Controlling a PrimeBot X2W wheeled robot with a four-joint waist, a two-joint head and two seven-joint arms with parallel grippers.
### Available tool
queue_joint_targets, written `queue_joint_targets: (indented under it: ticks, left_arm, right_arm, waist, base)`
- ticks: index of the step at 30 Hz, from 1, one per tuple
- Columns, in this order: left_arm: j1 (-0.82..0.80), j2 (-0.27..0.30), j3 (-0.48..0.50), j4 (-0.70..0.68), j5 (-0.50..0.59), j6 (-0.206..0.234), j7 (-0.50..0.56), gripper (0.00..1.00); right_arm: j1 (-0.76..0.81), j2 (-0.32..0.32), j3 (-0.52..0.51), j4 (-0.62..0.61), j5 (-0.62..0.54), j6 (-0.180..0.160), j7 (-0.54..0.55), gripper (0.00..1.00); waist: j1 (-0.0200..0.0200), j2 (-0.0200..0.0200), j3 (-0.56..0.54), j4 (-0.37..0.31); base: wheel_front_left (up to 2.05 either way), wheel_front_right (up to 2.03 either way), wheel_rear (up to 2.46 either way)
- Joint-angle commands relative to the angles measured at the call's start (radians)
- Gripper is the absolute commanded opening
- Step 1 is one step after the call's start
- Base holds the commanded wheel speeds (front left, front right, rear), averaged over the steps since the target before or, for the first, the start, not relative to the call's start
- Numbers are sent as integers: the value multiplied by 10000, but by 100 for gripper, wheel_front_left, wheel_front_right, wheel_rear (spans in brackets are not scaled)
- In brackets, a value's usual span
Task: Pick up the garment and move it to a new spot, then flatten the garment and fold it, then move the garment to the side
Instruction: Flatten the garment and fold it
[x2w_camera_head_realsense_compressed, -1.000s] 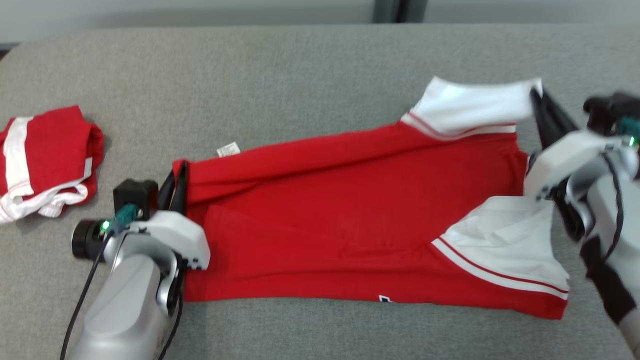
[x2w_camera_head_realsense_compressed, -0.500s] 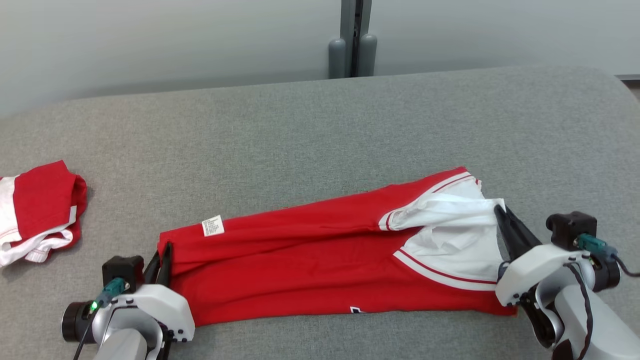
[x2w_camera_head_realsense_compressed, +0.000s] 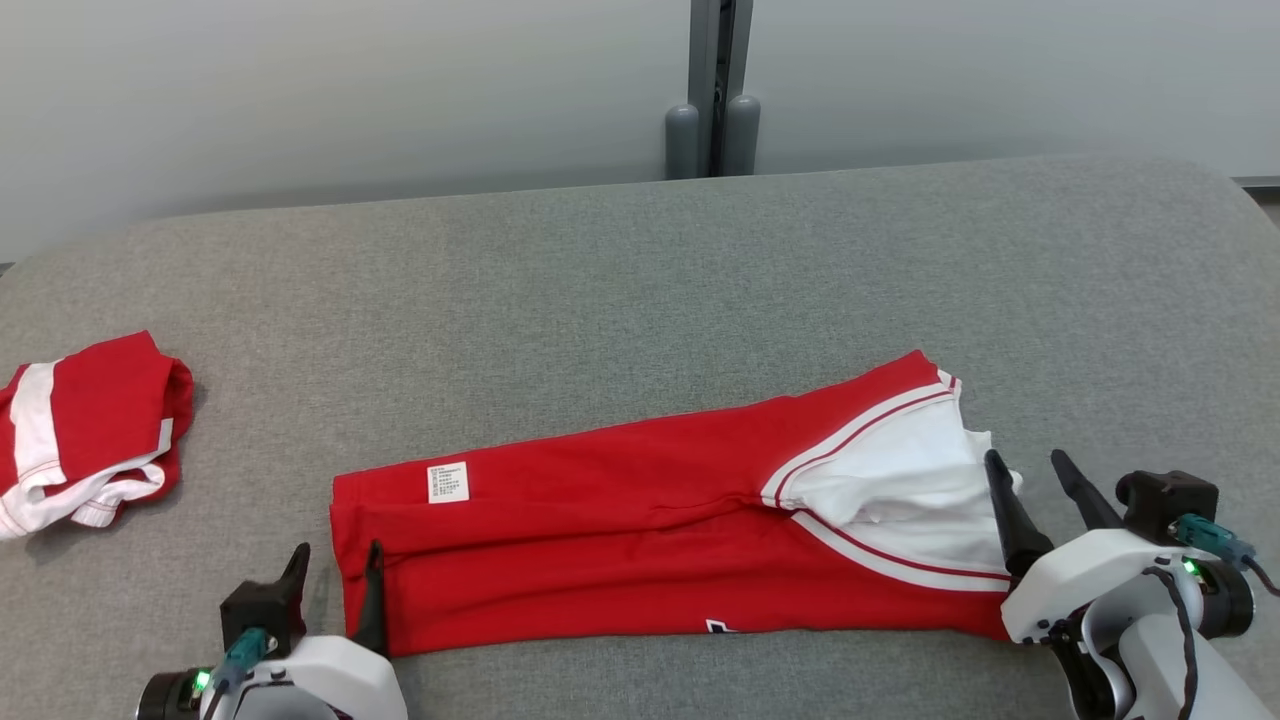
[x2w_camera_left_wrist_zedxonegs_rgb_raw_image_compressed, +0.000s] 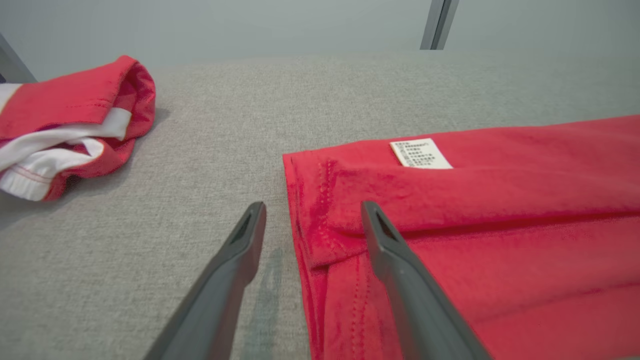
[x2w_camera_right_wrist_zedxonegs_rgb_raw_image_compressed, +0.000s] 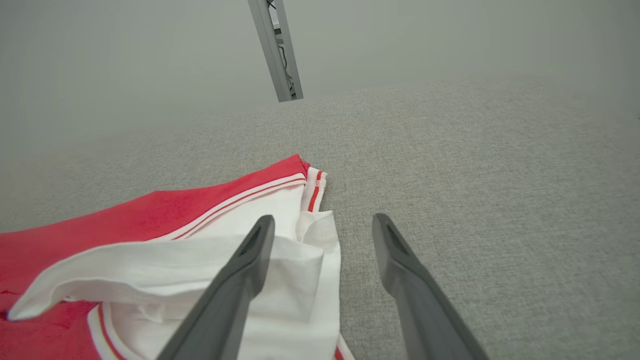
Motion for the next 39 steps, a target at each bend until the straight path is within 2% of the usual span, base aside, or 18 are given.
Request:
queue_joint_targets:
  ticks: [1,4,9,15,19,20,22,23,32,39]
  left_arm:
    - [300,-40,212,-340,62,158,-1,100]
    - [937,-259,572,-1107,227,383,-1,100]
    - [1432,-462,698,-1478,610,201,-3,100]
    - [1246,-611,771,-1585,907,72,-1,100]
    - [1159,-658,849,-1650,989,-3,-1,100]
    - [1164,-669,871,-1653,1020,-10,-1,100]
    - [1146,-699,905,-1649,1044,-44,-1,100]
    - [1122,-708,917,-1648,1062,-51,-1,100]
    - [945,-754,942,-1484,1149,-171,-1,100]
    - [948,-762,901,-1400,1232,-270,-1,100]
  right_arm:
    - [117,-22,-131,-126,-86,-3,-42,100]
    - [115,58,-396,-277,-236,-3,-44,100]
    - [-156,150,-276,458,-445,-3,223,100]
    - [-484,233,-347,1756,-656,-3,783,100]
    - [-556,505,-264,2336,-481,0,1087,100]
    - [-559,568,-238,2450,-411,0,1174,61]
    - [-588,634,-123,2621,-338,9,1234,2]
    - [-591,651,-152,2682,-232,9,1236,0]
    - [-1077,-30,-1090,2957,104,-40,164,0]
    - [-1215,-215,-1715,2293,-147,-7,-60,0]
  waist:
    - [0,0,6,24]
    - [0,0,39,141]
    - [0,0,126,495]
    - [0,0,310,976]
    - [0,0,387,1118]
    - [0,0,404,1135]
    - [0,0,425,1147]
    - [0,0,435,1141]
    - [0,0,379,880]
    - [0,0,139,476]
  base:
    - [0,0,0]
    - [0,0,0]
    - [0,0,0]
    - [0,0,0]
    - [0,0,0]
    - [0,0,0]
    - [0,0,0]
    - [0,0,0]
    - [0,0,0]
    - [0,0,0]
